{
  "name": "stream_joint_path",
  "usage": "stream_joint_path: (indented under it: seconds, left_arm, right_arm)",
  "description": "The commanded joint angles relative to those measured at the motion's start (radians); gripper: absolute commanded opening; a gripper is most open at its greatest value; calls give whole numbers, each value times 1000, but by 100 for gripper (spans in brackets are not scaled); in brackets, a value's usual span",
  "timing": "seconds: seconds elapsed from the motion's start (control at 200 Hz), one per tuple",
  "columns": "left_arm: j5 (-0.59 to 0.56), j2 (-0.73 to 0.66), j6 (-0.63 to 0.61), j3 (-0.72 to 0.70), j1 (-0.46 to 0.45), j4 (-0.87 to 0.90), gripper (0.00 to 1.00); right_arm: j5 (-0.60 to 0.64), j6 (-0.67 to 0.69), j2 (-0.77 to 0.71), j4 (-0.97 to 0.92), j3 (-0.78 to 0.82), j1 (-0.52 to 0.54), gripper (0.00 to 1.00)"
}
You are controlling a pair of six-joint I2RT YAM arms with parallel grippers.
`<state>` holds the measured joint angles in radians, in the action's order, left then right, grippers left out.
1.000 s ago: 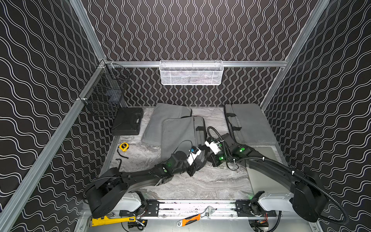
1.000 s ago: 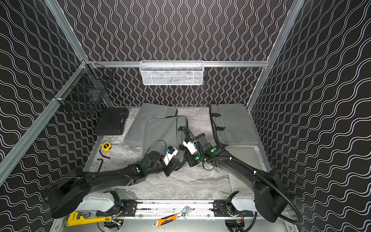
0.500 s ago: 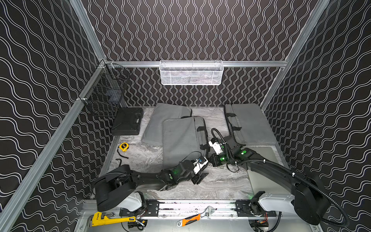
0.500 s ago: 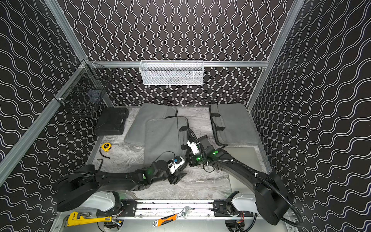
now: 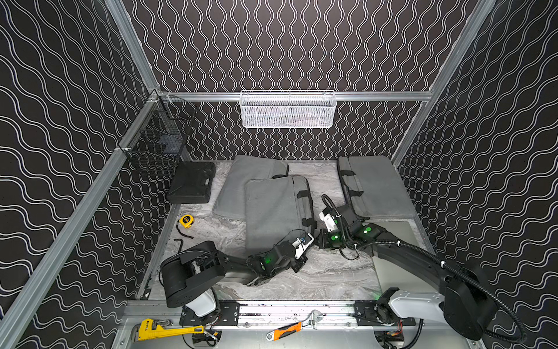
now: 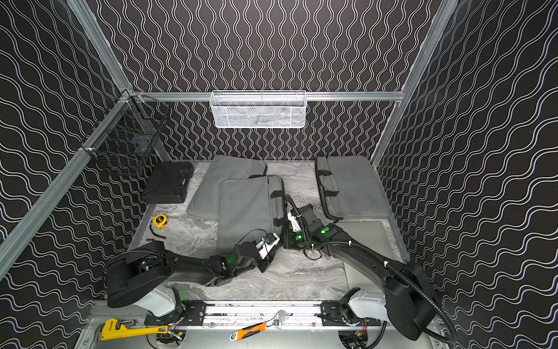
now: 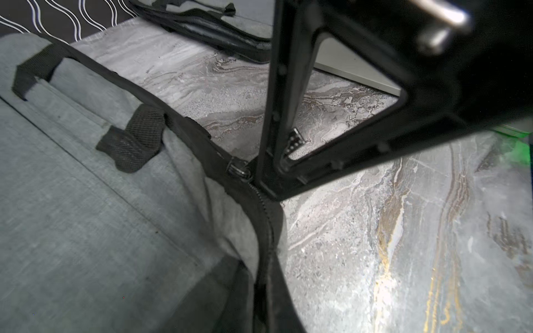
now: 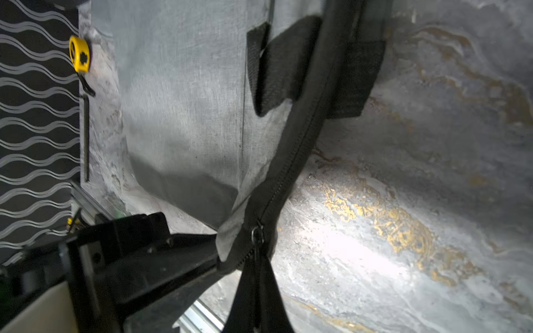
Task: Open the zippered laptop bag and take out the laptop
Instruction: Unzip the zipper on the zippered laptop bag.
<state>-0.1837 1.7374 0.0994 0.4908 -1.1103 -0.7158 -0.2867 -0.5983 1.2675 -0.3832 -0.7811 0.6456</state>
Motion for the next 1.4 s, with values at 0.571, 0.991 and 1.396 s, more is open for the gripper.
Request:
stream_joint_path:
  seconds: [0.571,0.991,1.396]
  left_arm:
    - [-24,67,6,-48,-50,-157,0]
    - [-113,56,-79,-10,-182,-68,0]
    - [-125,19,-102,-32,-221,-57,0]
  right_arm:
    - [-73,-529,-65,205,21,-25,0]
    - [-69,-606,-60,304,89,-91,0]
    - [-43,-581,-43,339,134,-146,0]
